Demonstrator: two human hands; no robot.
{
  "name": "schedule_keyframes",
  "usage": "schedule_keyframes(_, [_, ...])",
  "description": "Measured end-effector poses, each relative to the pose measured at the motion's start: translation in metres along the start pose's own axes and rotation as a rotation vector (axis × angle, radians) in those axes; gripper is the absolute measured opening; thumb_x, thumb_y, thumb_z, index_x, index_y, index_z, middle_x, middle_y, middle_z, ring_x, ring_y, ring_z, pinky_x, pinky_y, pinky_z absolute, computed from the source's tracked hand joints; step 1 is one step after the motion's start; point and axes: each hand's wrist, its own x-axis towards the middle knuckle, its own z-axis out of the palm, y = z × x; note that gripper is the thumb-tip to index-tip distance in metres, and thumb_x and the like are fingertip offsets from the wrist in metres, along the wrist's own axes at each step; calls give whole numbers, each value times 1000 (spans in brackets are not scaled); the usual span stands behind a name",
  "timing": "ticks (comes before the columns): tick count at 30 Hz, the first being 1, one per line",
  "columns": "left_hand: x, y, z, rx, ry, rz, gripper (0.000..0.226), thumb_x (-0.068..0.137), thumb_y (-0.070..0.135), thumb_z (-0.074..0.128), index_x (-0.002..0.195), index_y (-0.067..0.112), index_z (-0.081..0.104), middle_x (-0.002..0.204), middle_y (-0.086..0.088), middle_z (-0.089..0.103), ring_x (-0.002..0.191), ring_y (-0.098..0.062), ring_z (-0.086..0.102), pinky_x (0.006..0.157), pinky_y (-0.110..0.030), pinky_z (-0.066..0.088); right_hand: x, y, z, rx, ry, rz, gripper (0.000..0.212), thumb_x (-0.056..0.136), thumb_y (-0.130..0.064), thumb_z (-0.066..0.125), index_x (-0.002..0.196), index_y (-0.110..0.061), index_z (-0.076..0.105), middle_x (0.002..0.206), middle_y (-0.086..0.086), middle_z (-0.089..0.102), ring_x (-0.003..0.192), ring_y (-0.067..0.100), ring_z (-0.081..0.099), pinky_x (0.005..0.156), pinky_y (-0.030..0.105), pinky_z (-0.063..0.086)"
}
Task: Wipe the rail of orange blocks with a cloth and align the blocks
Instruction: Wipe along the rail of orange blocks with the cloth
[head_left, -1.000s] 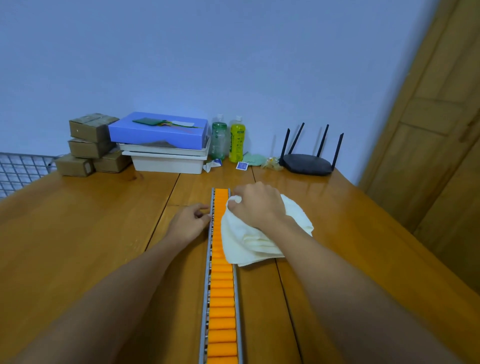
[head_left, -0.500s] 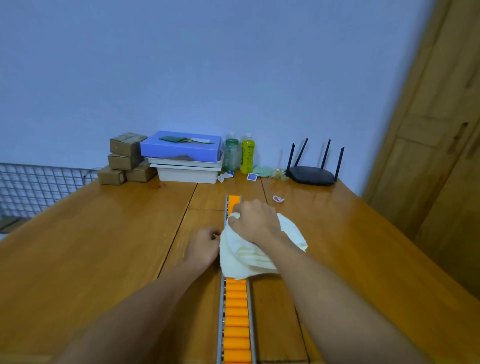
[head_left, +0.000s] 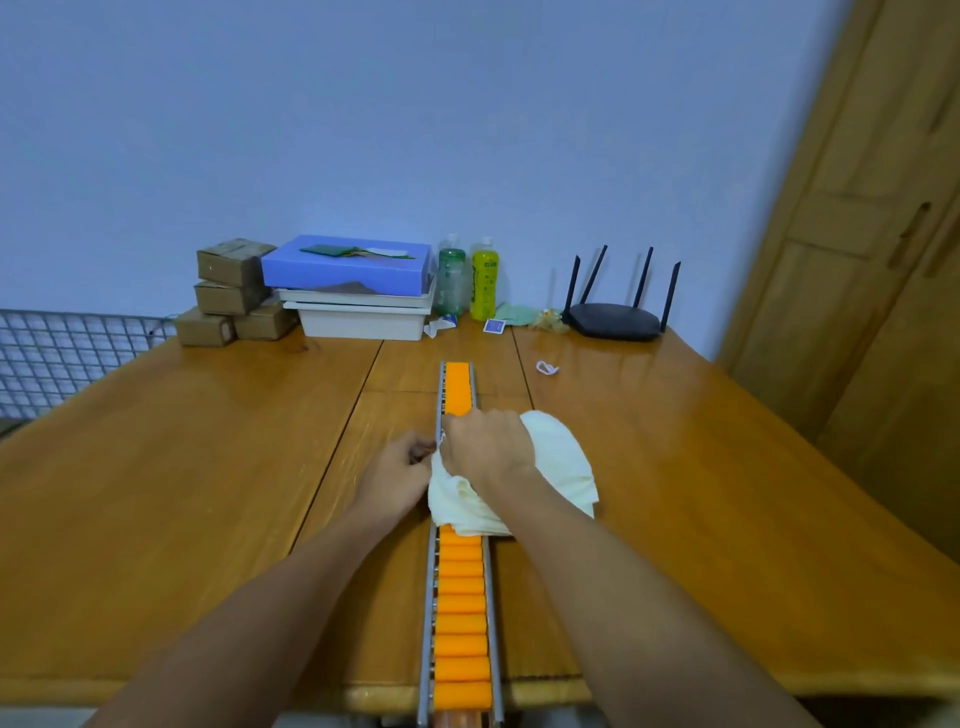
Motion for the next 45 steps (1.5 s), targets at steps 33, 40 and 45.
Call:
schedule_keyframes(33, [-107,38,-28,95,-66,67,17,97,15,58,105,13,73,89,-5,74,83,-22,68,73,-40,55,-83,-1,-69,378,60,115,28,88,-46,56,102,-31,75,100,3,70,93,30,62,69,34,46])
schedule_keyframes(40, [-129,33,-30,21,-87,55,6,95,18,67,101,16,68,86,8,66,79,-4,59,63,-19,42,-105,-36,-38,233,58,88,32,97,-42,51,112,-20,69,98,7,67,91,33,64,65,34,38])
schedule_keyframes(45, [-125,27,-26,12,-50,18,27,98,18,64,124,11,68,93,6,66,86,-6,61,66,-21,44,-114,-35,-38,32,53,27,29,102,-33,47,120,-18,65,100,9,67,89,33,63,64,35,33])
